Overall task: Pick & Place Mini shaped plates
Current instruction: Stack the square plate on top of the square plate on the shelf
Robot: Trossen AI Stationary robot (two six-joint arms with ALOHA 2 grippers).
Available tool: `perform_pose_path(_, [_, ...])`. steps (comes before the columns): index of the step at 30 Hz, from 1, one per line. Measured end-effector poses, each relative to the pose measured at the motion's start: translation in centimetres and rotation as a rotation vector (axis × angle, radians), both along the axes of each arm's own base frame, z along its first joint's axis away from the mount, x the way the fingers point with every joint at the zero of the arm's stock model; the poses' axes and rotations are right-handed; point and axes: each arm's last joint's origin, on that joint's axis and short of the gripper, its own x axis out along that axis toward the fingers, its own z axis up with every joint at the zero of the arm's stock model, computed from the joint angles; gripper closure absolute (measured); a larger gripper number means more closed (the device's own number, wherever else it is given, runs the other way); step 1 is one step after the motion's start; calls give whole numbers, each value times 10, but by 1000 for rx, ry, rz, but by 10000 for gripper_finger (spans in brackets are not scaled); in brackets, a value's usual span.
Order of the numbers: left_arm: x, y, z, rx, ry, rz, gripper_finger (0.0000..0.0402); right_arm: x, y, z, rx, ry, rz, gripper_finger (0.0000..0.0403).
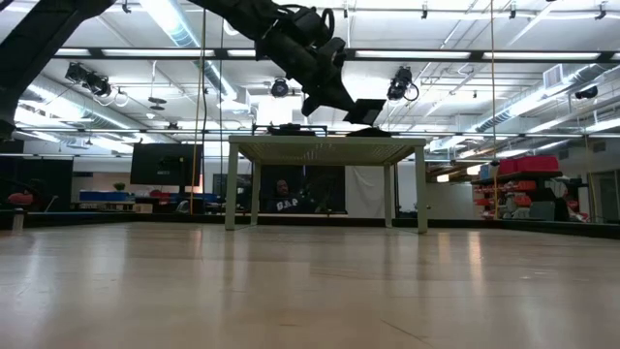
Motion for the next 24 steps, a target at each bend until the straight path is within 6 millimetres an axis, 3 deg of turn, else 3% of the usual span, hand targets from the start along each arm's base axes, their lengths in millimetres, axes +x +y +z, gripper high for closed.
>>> perform_pose_path(12, [0, 0, 0, -1, 0, 2, 395, 0, 0, 0, 0, 0, 0, 399])
perform_pose_path(24, [-2, 1, -1, -18, 27, 64, 304, 0, 0, 0, 0, 0, 0, 399])
